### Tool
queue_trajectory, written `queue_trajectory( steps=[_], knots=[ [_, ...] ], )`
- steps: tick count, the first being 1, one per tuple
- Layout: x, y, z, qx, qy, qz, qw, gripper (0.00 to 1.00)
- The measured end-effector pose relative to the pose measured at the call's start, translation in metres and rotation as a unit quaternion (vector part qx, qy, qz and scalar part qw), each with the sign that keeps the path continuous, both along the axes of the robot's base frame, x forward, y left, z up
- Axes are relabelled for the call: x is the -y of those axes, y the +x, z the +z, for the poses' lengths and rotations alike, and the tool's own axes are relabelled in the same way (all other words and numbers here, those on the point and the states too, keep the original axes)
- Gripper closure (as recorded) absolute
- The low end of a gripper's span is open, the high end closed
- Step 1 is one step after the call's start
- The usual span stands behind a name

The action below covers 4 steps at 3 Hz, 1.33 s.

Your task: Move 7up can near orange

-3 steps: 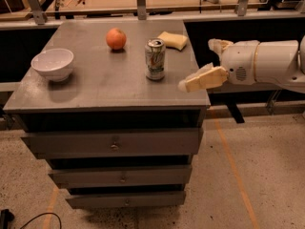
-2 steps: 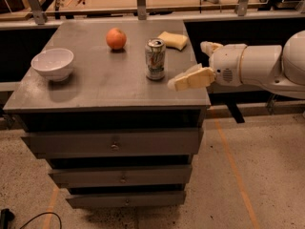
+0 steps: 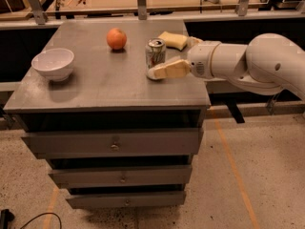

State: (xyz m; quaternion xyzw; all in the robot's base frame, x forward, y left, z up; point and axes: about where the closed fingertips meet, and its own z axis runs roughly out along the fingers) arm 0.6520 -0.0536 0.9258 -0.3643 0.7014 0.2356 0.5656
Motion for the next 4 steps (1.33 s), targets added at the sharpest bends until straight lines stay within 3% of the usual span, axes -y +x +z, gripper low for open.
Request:
queue_trajectory(
  steps=[1,2,4],
  knots=[
    [-0.016,0.023,-0.007,-0.001,0.006,0.002,1.0,0.0],
    [-0.027,0.045,-0.029,-0.026,0.012,0.014,0.9995,0.18],
    [-0.046,0.075,-0.047,-0.039,0.008,0.048,0.998,0.65]
  ],
)
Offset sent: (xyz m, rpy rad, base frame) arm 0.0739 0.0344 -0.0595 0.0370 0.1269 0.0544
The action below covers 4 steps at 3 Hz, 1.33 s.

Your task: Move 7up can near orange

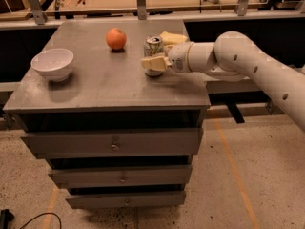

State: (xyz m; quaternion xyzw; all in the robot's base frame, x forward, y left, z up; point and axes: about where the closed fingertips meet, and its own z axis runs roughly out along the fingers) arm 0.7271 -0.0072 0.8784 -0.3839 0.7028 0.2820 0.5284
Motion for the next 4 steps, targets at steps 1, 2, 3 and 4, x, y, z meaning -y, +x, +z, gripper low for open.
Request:
queue_trajectory(
  steps=[1,2,3,4],
  knots=[
    [-0.016,0.023,0.017,0.022,-0.007,0.006,0.9997,0.88],
    [-0.035,0.051,0.043,0.042,-0.001,0.0,0.9991,1.0],
    [-0.057,0.076,0.046,0.031,0.008,-0.003,0.9995,0.81],
    [-0.077,0.096,0.036,0.011,0.01,-0.003,0.9999,0.58]
  ],
)
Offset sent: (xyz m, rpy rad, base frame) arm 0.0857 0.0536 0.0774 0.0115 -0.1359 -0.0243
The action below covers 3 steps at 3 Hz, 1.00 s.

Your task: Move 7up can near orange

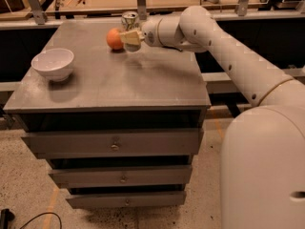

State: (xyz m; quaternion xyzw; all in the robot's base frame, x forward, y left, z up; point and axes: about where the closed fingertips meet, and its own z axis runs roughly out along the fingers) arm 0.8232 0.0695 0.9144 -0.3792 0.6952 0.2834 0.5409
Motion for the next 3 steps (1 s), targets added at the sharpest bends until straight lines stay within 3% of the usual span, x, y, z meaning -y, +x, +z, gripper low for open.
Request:
queue_trajectory(
  steps=[2,3],
  knots=[
    [-0.014,0.018,-0.032,-0.035,0.0,-0.008,0.9994,0.12],
    [-0.01,0.019,-0.036,-0.038,-0.006,-0.015,0.9992,0.0]
  ],
)
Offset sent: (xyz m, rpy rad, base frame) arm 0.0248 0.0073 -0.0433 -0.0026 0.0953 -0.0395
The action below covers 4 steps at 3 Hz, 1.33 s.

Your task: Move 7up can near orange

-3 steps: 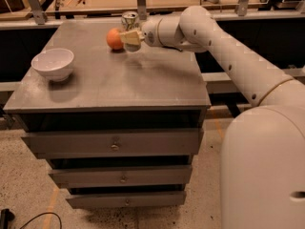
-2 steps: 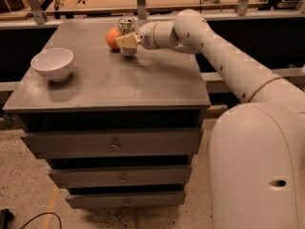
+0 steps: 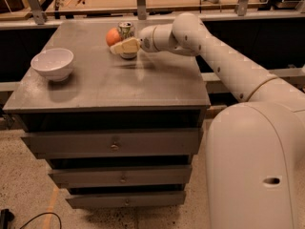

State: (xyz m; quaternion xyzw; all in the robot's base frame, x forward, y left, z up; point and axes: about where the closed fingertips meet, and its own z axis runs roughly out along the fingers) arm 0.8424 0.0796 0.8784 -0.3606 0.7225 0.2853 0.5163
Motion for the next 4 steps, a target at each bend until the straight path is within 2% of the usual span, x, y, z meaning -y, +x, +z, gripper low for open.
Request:
queue_trajectory(
  steps=[1,2,3,4],
  knots=[
    [0.015,-0.01,0.011,0.011,-0.005,-0.002,0.9999,0.0],
    [0.065,-0.046,0.054,0.044,-0.005,-0.014,0.9989,0.0],
    [0.119,-0.084,0.089,0.077,-0.003,-0.052,0.9956,0.0],
    [0.132,-0.088,0.089,0.077,-0.005,-0.061,0.9952,0.0]
  ],
)
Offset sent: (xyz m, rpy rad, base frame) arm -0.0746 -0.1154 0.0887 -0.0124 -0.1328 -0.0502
